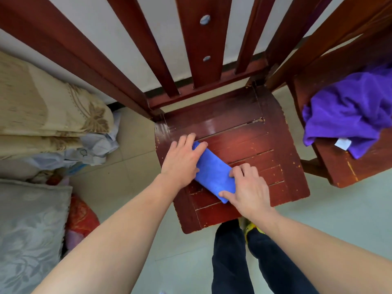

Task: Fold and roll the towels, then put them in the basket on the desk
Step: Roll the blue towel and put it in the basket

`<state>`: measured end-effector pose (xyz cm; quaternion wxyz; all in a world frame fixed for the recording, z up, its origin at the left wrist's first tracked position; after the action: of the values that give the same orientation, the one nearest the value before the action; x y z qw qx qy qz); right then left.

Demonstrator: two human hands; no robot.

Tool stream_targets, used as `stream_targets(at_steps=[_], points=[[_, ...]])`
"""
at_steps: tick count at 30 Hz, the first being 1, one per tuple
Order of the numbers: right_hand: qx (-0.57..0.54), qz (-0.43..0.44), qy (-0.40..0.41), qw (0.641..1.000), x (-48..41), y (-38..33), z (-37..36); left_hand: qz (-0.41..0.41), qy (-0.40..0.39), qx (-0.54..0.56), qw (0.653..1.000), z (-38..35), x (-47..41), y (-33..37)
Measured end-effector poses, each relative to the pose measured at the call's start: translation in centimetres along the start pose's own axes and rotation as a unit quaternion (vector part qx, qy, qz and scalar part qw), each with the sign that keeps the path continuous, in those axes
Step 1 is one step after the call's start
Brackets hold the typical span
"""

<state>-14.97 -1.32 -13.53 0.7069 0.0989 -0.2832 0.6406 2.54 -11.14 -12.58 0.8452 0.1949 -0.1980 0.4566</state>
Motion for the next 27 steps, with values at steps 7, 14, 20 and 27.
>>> stream_targets(at_steps=[7,14,20,27], points=[[-0.027,-0.062,-0.112,0.991,-0.6,-0.2,0.8,-0.045,-0.078,-0.071,0.993,0.2,-1.0,1.3],[0.041,0.042,0.013,0.998,3.7,4.9,8.8,-0.066,-0.028,-0.003,0.997,5.5,3.6,6.8],[0.040,0.008,0.106,0.994,14.1,11.1,16.2,-0.151,0.036,-0.005,0.988,13.0,7.4,16.6],[0.038,-0.073,0.206,0.975,31.0,19.9,17.7,-0.298,0.075,-0.137,0.942,16.0,12.2,32.1]])
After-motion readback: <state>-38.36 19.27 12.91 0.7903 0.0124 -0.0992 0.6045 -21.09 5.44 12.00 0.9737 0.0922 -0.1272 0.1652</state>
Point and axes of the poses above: each hand's wrist, its own x-axis away from the middle knuckle, its own z-axis out of the back of the hand, y = z × x, the point moved 2 cm from there along -x, towards the middle knuckle, and after that the axes turned 3 degrees about -z, right-handed, at the moved point
